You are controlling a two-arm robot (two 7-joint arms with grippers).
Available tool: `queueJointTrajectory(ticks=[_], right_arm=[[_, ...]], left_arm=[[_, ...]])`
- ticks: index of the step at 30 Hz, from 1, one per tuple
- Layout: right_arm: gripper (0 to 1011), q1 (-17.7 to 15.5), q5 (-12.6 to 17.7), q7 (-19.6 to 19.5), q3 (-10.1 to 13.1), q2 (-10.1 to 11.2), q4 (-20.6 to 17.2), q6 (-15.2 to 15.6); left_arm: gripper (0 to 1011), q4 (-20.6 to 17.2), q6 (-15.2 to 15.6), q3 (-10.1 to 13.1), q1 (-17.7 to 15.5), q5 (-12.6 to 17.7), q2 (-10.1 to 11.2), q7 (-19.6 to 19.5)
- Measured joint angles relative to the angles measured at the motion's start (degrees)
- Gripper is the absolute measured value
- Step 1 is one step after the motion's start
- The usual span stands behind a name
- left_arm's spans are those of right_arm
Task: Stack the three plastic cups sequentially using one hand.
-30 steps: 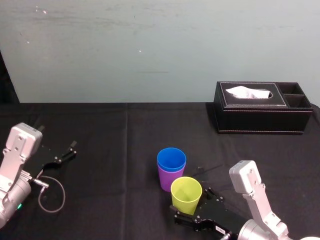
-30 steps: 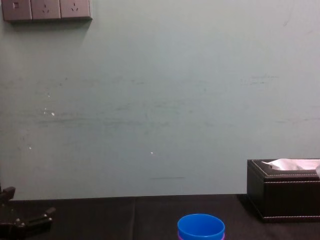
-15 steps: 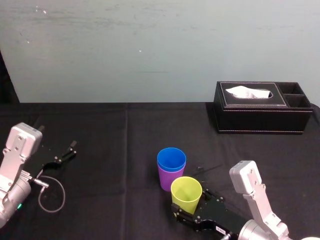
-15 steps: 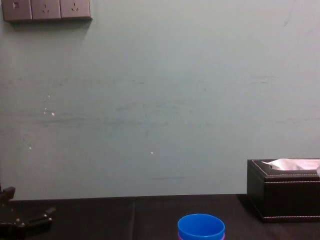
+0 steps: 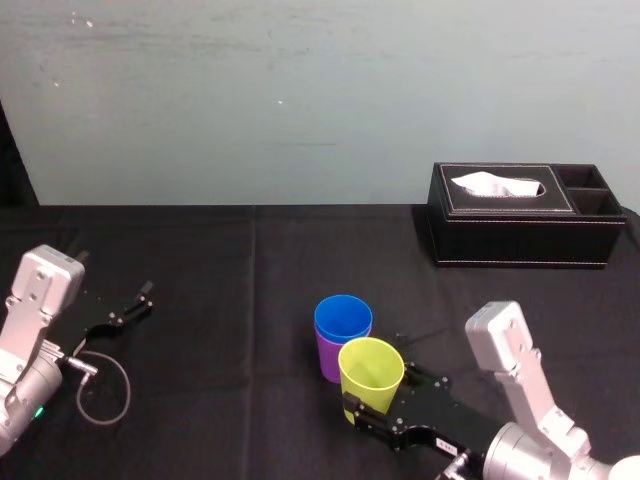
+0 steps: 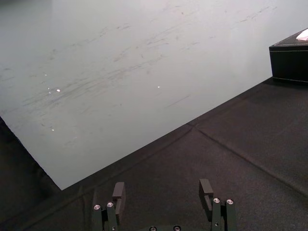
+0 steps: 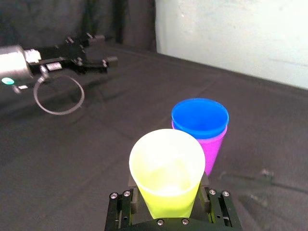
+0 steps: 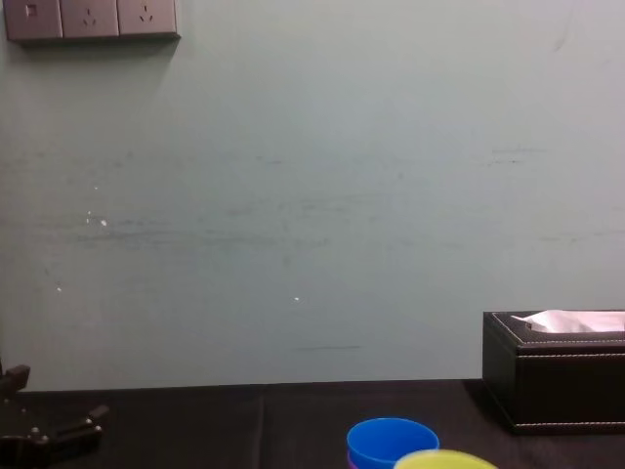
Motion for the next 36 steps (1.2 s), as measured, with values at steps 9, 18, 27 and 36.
queueJointTrajectory(ticks=[9,18,27,36], right_arm=[[719,2.77,3.11,1.05,1.14,2.64,-6.23,6.41],[719,10.42,5.63,2.23,0.42,2.90,-6.45,12.23],[719,16.21,7.26,2.70,-1.50,0.74,-0.83,13.64],[719,18.58,8.27,2.58,-3.13,-1.04,4.06,11.19]], left_arm=[[1000,0.00,0.00,0.00,0.00,0.00,0.00,0.00],[1000,0.00,0.00,0.00,0.00,0.00,0.00,0.00],[1000,0.00,0.00,0.00,0.00,0.00,0.00,0.00],[1000,0.00,0.00,0.00,0.00,0.00,0.00,0.00]])
